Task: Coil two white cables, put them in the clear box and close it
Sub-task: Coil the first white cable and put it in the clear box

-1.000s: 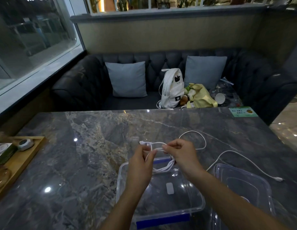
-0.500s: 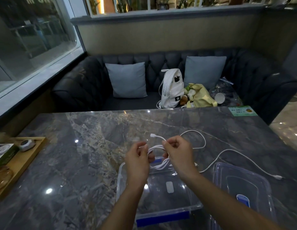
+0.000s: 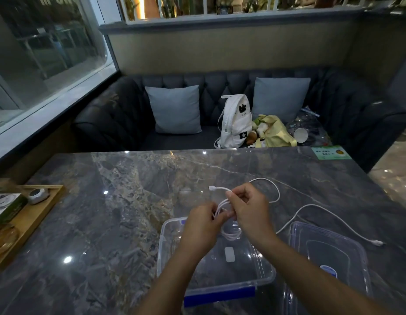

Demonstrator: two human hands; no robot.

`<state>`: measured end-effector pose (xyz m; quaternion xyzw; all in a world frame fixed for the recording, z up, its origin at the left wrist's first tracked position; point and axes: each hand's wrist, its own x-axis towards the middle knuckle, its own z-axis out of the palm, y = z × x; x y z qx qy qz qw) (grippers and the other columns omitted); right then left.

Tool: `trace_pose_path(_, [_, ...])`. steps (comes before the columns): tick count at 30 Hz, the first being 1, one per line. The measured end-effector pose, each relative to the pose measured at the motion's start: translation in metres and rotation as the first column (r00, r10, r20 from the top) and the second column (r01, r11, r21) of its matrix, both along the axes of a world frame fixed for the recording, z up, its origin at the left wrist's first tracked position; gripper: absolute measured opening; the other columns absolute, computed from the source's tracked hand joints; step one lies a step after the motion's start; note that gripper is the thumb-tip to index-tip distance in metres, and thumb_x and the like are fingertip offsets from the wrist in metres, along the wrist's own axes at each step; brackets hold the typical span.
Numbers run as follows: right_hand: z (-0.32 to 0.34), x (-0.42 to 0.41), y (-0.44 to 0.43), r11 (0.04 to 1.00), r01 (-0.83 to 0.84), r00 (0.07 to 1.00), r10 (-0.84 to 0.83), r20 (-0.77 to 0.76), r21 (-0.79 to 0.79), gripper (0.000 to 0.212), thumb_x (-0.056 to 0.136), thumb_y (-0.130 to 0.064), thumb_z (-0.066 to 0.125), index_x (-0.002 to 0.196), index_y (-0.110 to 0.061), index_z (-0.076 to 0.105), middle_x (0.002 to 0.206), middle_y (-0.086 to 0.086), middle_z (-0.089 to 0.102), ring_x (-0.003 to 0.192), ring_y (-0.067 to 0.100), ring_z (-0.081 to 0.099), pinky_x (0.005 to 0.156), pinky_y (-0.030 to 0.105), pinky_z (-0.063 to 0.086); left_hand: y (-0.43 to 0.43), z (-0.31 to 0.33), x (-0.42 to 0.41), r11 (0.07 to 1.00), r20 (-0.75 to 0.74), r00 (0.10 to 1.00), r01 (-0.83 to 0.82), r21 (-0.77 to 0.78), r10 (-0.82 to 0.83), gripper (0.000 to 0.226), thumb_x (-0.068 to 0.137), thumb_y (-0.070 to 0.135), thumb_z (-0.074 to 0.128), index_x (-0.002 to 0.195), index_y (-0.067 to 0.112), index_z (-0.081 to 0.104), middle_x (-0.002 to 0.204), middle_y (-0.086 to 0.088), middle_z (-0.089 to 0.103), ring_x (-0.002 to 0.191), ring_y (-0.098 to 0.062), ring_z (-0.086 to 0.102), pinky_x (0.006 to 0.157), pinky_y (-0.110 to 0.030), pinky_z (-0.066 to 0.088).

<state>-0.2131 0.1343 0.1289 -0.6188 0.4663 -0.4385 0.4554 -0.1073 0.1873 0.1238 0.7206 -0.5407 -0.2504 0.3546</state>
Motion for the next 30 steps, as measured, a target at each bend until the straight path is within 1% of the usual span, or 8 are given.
trace_pose_path(3, [-0.002,-0.002,0.003,1.0,-0.027,0.999,0.027,-0.02,-0.016,0.022,0.082,-0.012,0.063,0.064,-0.022,0.056,0.064,0.005,0.062,0.065,0.027,0.062,0.062,0.043,0.053,0.002,0.003,-0.001,0.997,0.109,0.991,0.072,-0.009,-0.07,0.009,0.088,0.026,0.058,0.089,0.017,0.056,0.065,0.001,0.059,0.065,-0.02,0.058,0.053,-0.023,0.036])
trace_pose_path(5, [-0.003,-0.001,0.006,0.998,-0.049,0.998,0.047,-0.052,-0.035,0.026,0.081,-0.014,0.066,0.061,-0.026,0.055,0.061,-0.004,0.061,0.061,0.013,0.061,0.058,0.035,0.052,0.005,0.002,-0.003,0.995,0.135,0.986,0.1,0.018,-0.101,0.023,0.092,0.02,0.051,0.114,0.017,0.046,0.081,-0.011,0.067,0.077,-0.028,0.063,0.062,-0.035,0.044])
trace_pose_path(9, [-0.008,-0.002,0.004,0.999,-0.034,0.998,0.032,-0.054,-0.025,0.03,0.08,-0.011,0.066,0.058,-0.027,0.053,0.057,-0.007,0.056,0.054,0.006,0.054,0.057,0.029,0.046,0.002,-0.001,-0.005,0.984,0.143,0.982,0.106,0.143,-0.127,0.021,0.093,0.018,0.049,0.111,0.008,0.053,0.099,-0.013,0.069,0.088,-0.029,0.066,0.077,-0.045,0.051])
trace_pose_path(15, [-0.007,-0.003,0.004,0.999,-0.04,0.996,0.037,-0.077,-0.03,0.026,0.082,-0.015,0.065,0.062,-0.026,0.053,0.06,-0.005,0.057,0.061,0.014,0.057,0.063,0.039,0.048,0.007,0.003,-0.003,0.982,-0.472,0.878,0.152,0.112,-0.082,0.019,0.095,0.003,0.042,0.092,-0.001,0.061,0.066,-0.007,0.062,0.062,-0.018,0.061,0.068,-0.035,0.051])
trace_pose_path(19, [-0.002,-0.005,-0.001,0.998,-0.064,0.994,0.063,-0.091,0.0,0.021,0.083,-0.016,0.064,0.065,-0.024,0.055,0.064,-0.002,0.061,0.064,0.016,0.059,0.065,0.037,0.049,0.012,0.0,-0.001,0.982,-0.668,0.744,0.139,0.13,-0.017,0.034,0.099,0.016,0.038,0.069,0.011,0.052,0.061,-0.003,0.056,0.061,-0.016,0.056,0.07,-0.031,0.048])
trace_pose_path(21, [-0.002,-0.005,-0.003,0.997,-0.075,0.993,0.077,-0.092,0.027,0.02,0.082,-0.015,0.064,0.065,-0.023,0.056,0.064,0.0,0.061,0.062,0.016,0.059,0.062,0.035,0.048,0.014,-0.002,0.0,0.983,-0.791,0.612,0.148,0.108,-0.006,0.032,0.099,0.016,0.036,0.073,0.007,0.052,0.06,-0.004,0.057,0.058,-0.014,0.055,0.066,-0.027,0.049])
trace_pose_path(26, [-0.006,0.0,-0.011,0.983,-0.107,0.99,0.12,-0.078,0.152,0.023,0.082,-0.012,0.064,0.062,-0.019,0.056,0.06,0.004,0.061,0.048,0.01,0.055,0.055,0.03,0.044,0.014,-0.001,-0.001,0.993,-0.992,0.074,0.059,0.107,0.102,0.028,0.096,0.014,0.039,0.081,0.0,0.058,0.053,-0.001,0.06,0.049,-0.011,0.058,0.057,-0.025,0.054])
trace_pose_path(30, [-0.012,0.007,-0.017,0.949,-0.136,0.986,0.156,-0.051,0.286,0.027,0.083,-0.008,0.063,0.059,-0.013,0.051,0.054,0.009,0.058,0.038,0.011,0.052,0.047,0.026,0.043,0.013,-0.005,-0.003,0.988,-0.973,-0.178,-0.01,0.153,0.149,0.028,0.097,0.013,0.038,0.096,-0.005,0.058,0.071,-0.01,0.063,0.062,-0.013,0.062,0.078,-0.027,0.056])
